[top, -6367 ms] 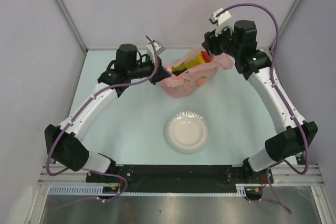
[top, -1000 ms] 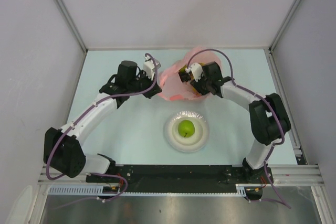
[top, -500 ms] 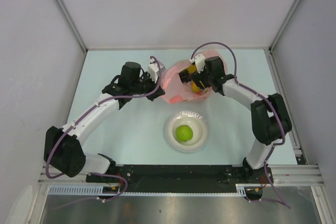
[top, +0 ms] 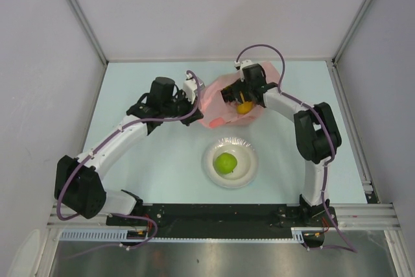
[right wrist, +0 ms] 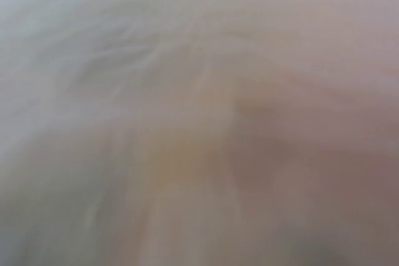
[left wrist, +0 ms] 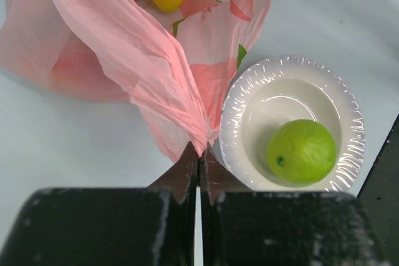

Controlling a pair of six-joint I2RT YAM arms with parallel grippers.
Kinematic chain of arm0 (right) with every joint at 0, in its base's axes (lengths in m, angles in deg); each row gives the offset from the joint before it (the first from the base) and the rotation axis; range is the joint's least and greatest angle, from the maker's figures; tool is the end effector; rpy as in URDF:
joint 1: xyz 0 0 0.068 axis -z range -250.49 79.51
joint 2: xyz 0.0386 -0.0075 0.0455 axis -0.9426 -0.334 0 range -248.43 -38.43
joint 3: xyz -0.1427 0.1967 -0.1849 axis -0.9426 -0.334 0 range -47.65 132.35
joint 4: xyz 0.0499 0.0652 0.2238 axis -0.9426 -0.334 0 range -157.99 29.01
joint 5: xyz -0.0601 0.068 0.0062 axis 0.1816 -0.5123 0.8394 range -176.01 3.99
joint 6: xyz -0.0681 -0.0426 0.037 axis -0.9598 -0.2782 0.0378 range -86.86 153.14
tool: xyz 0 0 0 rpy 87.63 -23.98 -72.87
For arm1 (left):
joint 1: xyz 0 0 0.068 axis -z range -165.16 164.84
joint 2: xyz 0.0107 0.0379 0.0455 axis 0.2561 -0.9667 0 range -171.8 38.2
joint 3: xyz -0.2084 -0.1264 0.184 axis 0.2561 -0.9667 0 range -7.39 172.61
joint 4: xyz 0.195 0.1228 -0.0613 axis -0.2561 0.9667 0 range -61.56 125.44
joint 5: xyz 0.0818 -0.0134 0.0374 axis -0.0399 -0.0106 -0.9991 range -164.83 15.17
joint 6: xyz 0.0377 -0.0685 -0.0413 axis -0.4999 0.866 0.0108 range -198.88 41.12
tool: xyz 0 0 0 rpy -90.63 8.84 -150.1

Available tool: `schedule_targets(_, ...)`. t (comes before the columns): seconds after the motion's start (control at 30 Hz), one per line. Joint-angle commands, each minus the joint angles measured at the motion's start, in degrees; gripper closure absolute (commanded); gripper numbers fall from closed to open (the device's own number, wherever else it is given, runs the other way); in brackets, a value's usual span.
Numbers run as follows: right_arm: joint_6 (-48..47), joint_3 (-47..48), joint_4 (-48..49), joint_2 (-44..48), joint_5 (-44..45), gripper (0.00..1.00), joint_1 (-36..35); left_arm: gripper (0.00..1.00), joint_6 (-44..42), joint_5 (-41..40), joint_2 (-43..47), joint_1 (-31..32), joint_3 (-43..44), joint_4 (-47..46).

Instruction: Take the fake fruits out of the plastic bag

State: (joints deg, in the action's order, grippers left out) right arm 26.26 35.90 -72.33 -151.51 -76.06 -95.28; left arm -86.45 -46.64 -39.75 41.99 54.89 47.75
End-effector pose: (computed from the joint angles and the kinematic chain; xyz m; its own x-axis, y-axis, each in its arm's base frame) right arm 0.4345 0.1857 0.2318 -0.5544 -0.3860 -0.7373 -0.3633 0.9093 -0.2029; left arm 0.2533 -0.1717 0.3206 -0.4072 0.3394 -0.8479 0.8073 0.5679 -0.1604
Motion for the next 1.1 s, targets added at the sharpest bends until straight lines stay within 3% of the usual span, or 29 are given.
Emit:
schedule_targets(0.0, 4.3, 2.8, -3.1, -2.8, 2.7, 0.11, -0.8, 1.0, -1.0, 0.5, 0.3, 0.2, 3.3, 0.2)
schedule_targets(0.07, 6.5, 2.8, -3.5, -3.0, 4.6, 0.07, -0.7, 1.0, -1.3, 0.3, 0.3, 0.2, 4.2, 0.7)
schedule_targets(0.37, 8.8, 3.9, -2.1, -7.2, 4.0, 0.07, 1.7, 1.0, -1.7, 0.6, -0.4, 0.2, 5.5, 1.3)
schedule_targets(0.47, 5.1, 3.9, 1.0, -8.3, 3.4, 0.15, 2.1, 1.0, -1.8, 0.3, -0.6, 0.2, 5.7, 1.5)
schedule_targets(0.5, 4.0, 3.9, 2.6, -8.2, 3.4, 0.29, 2.2, 1.0, -2.0, 0.3, -0.6, 0.2, 5.8, 1.5)
schedule_targets(0.6, 1.2, 3.9, 3.4, -6.1, -1.1, 0.6, 2.4, 1.0, -2.1, 0.1, -0.7, 0.2, 5.7, 1.5)
schedule_targets(0.7, -0.4, 3.3, 3.0, -1.9, -5.5, 0.79, 2.4, 1.0, -2.1, 0.3, -1.3, 0.2, 5.8, 1.0)
schedule_targets(1.07, -4.7, -3.6, -4.1, 12.8, -20.0, 0.91, 3.1, 1.0, -0.2, 1.6, -3.3, 0.2, 6.8, -0.8)
